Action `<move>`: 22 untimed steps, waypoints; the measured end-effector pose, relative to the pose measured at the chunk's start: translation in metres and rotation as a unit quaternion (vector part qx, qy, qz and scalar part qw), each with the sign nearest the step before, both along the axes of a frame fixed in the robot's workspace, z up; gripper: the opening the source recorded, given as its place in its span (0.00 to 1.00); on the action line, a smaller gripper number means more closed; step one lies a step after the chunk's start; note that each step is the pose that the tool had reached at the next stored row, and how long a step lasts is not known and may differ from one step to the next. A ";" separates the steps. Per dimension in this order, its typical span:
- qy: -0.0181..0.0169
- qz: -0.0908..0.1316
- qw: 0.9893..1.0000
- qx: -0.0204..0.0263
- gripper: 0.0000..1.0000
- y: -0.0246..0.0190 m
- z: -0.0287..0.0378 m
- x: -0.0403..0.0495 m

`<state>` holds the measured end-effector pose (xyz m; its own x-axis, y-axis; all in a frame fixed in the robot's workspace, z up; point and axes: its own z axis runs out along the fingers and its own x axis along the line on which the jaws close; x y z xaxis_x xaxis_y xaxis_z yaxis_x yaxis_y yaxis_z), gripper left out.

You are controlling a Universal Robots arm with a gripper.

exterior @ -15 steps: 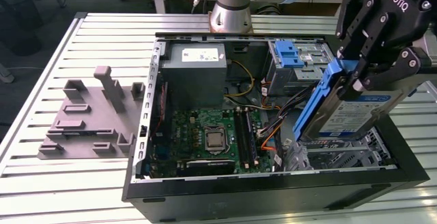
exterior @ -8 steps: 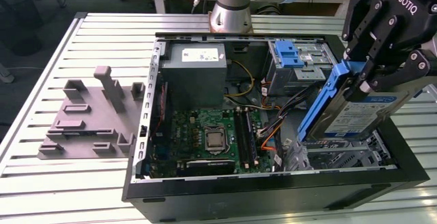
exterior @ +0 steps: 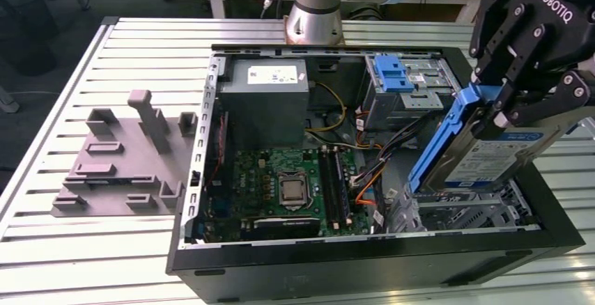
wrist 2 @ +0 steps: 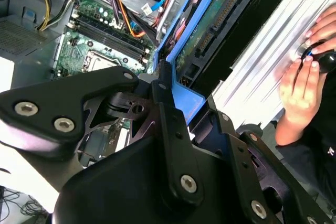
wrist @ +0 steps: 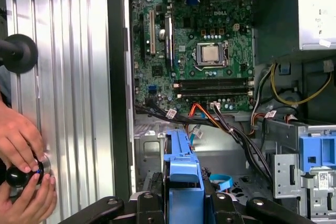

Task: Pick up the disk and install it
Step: 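Insert the disk into the insertion slot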

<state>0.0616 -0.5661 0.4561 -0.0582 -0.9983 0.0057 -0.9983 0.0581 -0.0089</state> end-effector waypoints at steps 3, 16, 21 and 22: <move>0.000 0.000 1.000 0.000 0.36 0.0001 -0.0022 0.0033; 0.000 0.005 1.000 0.000 0.36 0.0001 -0.0126 0.0075; 0.000 0.005 1.000 0.000 0.36 0.0000 -0.0148 0.0076; 0.000 0.005 1.000 0.000 0.36 0.0001 -0.0153 0.0076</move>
